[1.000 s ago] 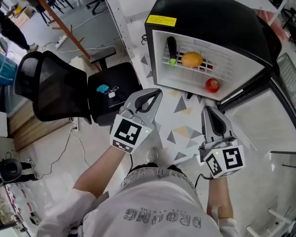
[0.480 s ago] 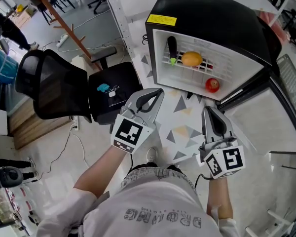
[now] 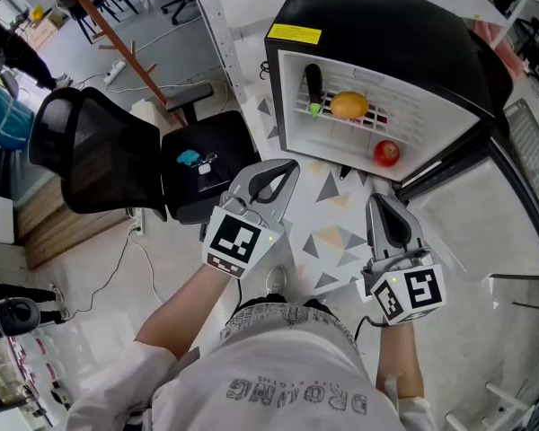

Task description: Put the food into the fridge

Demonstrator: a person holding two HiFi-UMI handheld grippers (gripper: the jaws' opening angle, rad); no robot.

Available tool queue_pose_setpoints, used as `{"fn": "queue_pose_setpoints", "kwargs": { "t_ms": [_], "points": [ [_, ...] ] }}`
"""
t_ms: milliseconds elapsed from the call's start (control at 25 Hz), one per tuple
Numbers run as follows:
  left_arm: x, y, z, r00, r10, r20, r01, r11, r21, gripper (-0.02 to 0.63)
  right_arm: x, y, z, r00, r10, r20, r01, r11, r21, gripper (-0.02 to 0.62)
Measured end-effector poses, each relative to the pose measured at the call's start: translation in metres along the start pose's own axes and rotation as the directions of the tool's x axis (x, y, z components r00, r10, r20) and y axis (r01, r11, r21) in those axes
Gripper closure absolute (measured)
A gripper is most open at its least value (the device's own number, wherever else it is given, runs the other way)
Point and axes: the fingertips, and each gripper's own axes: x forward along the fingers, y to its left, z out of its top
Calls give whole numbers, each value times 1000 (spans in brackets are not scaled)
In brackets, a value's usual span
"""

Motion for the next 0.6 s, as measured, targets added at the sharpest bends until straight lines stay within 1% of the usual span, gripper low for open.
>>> {"fn": "queue_pose_setpoints", "kwargs": {
  "t_ms": [600],
  "points": [
    [0,-3,-4,1000,3,-12,-3,1000,1,598,-1,-1,-3,1000,7,0,-7,1000,5,594]
  ]
}}
